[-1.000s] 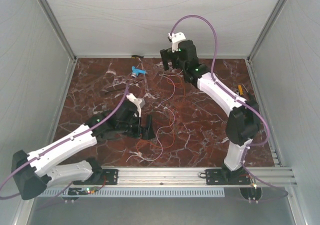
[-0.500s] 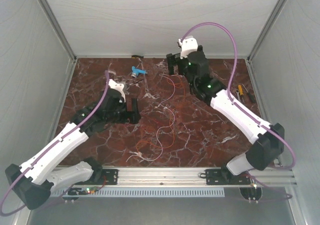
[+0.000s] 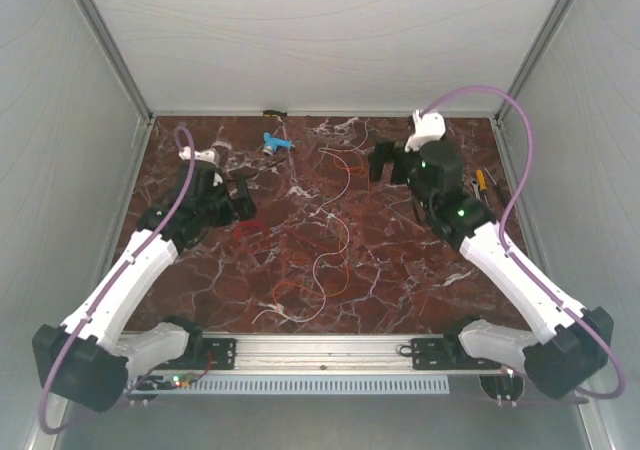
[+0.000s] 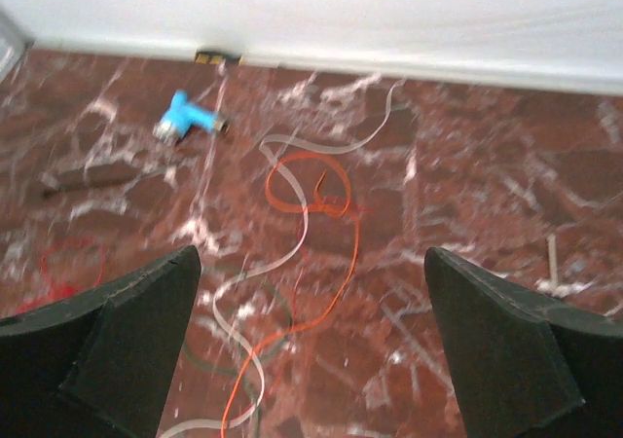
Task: Zip-tie the wires
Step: Pick up the cable at the center of the board.
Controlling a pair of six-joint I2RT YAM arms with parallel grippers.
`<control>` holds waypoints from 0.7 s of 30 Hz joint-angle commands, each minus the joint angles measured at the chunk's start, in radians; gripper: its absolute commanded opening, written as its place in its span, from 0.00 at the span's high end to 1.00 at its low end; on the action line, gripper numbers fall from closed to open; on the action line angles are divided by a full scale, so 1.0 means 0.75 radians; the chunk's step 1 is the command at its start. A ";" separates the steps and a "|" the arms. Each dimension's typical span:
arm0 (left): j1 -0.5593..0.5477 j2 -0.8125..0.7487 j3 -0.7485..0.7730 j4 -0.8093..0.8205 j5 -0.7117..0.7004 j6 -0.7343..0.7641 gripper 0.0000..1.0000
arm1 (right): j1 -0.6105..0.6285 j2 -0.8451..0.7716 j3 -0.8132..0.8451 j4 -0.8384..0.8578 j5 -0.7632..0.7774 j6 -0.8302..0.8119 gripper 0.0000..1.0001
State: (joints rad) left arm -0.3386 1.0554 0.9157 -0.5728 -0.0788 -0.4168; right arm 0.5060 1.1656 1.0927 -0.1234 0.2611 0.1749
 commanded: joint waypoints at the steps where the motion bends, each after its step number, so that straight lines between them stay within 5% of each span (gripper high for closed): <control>1: 0.197 0.054 -0.068 0.224 0.181 -0.019 0.01 | 0.035 -0.119 -0.261 0.097 -0.195 0.045 0.02; 12: 0.460 0.452 0.099 0.323 0.290 0.005 0.14 | 0.307 -0.168 -0.688 0.445 -0.148 -0.067 0.02; 21: 0.488 0.802 0.289 0.277 0.242 0.032 0.36 | 0.358 -0.102 -0.681 0.471 -0.104 -0.095 0.02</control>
State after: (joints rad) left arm 0.0105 1.5841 1.0412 -0.3786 0.1089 -0.4198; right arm 0.7643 1.0832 0.5735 0.1482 0.1608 0.1246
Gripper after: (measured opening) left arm 0.667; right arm 0.979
